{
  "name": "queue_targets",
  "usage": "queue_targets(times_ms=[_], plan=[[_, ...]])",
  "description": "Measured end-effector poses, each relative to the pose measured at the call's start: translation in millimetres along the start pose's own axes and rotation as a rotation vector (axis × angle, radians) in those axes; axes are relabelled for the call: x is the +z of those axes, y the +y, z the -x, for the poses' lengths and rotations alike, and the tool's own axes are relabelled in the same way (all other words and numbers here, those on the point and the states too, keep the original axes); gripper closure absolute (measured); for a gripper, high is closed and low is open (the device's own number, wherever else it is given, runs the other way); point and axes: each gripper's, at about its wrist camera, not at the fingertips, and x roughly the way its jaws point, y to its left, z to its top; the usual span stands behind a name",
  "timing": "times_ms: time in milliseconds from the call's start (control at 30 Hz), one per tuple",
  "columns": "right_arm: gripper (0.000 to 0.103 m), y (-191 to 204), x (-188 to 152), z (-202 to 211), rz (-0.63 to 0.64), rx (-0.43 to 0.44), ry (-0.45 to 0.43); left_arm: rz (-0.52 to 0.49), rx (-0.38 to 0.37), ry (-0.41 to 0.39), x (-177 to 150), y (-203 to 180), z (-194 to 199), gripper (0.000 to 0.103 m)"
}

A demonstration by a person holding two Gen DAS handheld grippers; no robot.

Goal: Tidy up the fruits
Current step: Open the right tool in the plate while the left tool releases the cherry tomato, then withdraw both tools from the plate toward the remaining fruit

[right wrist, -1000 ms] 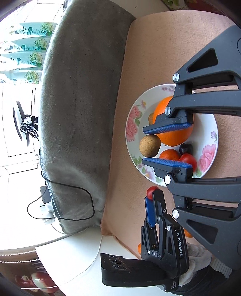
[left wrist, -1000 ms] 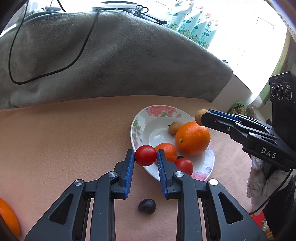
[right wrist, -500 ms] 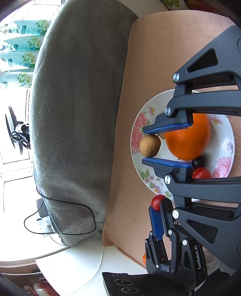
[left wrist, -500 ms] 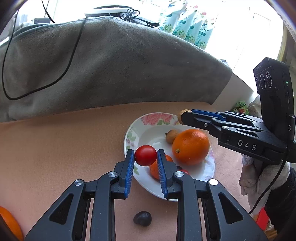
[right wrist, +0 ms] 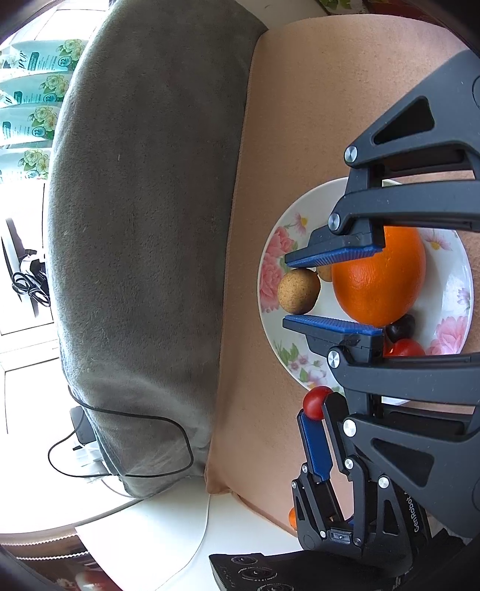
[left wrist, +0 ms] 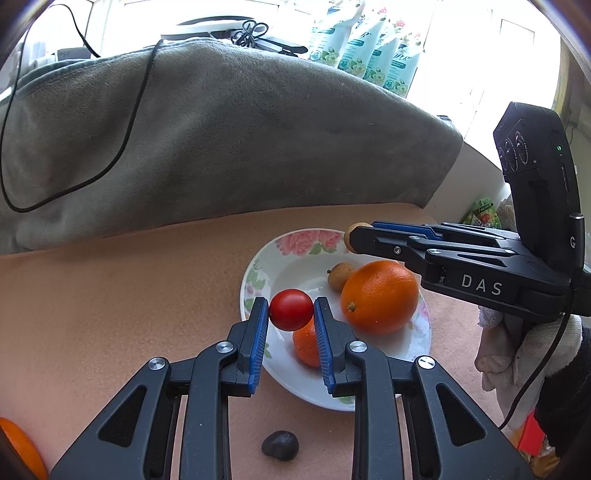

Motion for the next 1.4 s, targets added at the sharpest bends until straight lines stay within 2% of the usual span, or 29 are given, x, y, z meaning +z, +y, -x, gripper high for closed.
queue_targets(times_ms=[200, 300, 400, 433, 467, 500, 600, 667, 833, 1400], plan=[[0.075, -1, 1, 0, -0.005, -0.003, -0.001, -0.006, -0.002, -0.001, 0, -1, 0, 0.079], [0.075, -2, 1, 1, -0.01, -0.007, -0.003, -0.004, -0.004, -0.005, 1, -1, 2, 0.067], [0.058, -3, 1, 3, -0.022, -0.005, -0.01, -0.002, -0.008, -0.009, 3, -1, 5, 0.064], [0.052, -2, 1, 4, -0.023, -0.007, -0.015, -0.001, -0.008, -0.01, 3, -1, 6, 0.056], [0.05, -3, 1, 5, -0.025, -0.01, -0.018, 0.0, -0.009, -0.012, 3, -1, 7, 0.047], [0.049, -2, 1, 7, -0.028, -0.013, -0.021, 0.001, -0.011, -0.015, 3, -1, 8, 0.044], [0.036, -3, 1, 10, -0.034, -0.023, -0.027, -0.004, -0.013, -0.011, 3, -2, 10, 0.039], [0.032, -3, 1, 12, -0.038, -0.029, -0.032, -0.005, 0.005, -0.011, 3, -4, 12, 0.029], [0.022, -5, 1, 15, -0.066, -0.02, -0.04, -0.012, 0.017, -0.009, 5, -7, 17, 0.029], [0.021, 4, -6, 37, -0.075, 0.033, -0.05, -0.026, 0.052, -0.048, 0, -12, 42, 0.029]])
